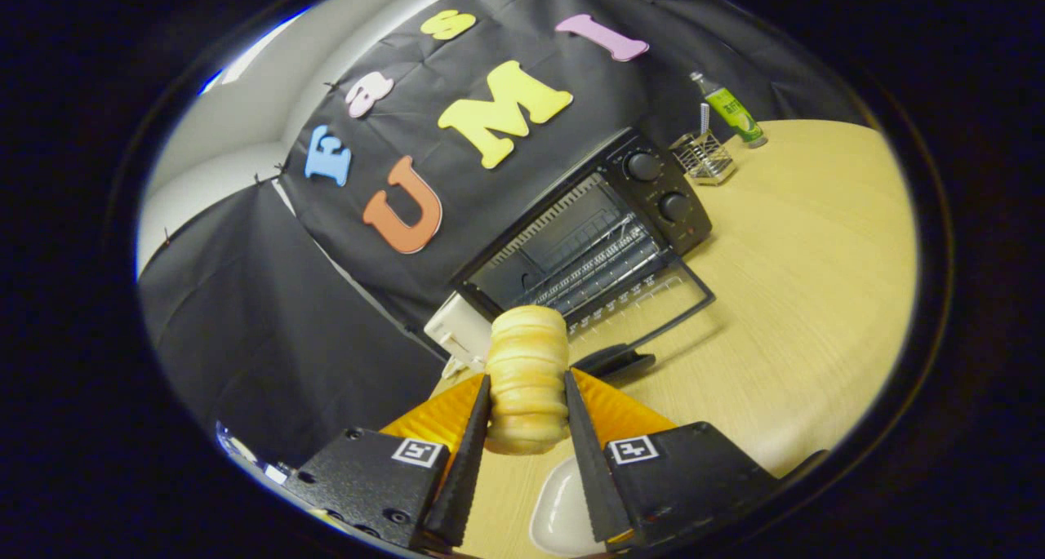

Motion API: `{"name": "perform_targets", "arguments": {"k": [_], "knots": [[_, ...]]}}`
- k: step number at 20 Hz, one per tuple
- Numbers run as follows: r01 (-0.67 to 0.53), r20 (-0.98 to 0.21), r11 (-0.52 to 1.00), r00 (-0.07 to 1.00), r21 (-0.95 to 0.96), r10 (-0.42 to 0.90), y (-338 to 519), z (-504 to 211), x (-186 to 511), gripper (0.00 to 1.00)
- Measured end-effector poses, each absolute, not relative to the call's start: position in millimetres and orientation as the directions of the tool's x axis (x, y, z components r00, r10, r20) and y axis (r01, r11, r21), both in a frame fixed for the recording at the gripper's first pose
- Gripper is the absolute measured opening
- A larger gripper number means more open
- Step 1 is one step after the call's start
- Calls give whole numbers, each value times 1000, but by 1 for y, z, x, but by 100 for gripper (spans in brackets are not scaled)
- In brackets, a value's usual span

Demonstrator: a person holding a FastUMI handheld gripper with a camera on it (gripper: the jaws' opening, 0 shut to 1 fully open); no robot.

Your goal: Open the toaster oven, put the food inside, and close the toaster oven door.

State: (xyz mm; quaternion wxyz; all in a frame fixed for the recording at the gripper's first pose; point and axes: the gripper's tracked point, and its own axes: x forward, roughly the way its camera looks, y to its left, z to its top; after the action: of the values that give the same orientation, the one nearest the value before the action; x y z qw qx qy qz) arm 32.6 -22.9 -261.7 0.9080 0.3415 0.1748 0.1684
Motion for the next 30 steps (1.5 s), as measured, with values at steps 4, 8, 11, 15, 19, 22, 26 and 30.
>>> {"name": "perform_targets", "arguments": {"k": [4, 8, 11, 15, 19, 22, 26, 30], "knots": [[-235, -197, 730, 869, 642, 453, -22, -242, 83, 61], [-175, -287, 778, 863, 603, 417, -28, -250, 134, 62], [-128, -316, 836, 887, 533, 337, -40, -254, 176, 63], [-84, -336, 846, 893, 526, 298, -39, -261, 228, 64], [-131, -288, 863, 909, 487, 300, -30, -257, 259, 64], [-146, -316, 883, 898, 446, 308, -22, -268, 264, 68], [-187, -352, 893, 871, 410, 344, -13, -274, 257, 80], [-232, -320, 908, 881, 349, 348, -15, -257, 225, 96]]}}
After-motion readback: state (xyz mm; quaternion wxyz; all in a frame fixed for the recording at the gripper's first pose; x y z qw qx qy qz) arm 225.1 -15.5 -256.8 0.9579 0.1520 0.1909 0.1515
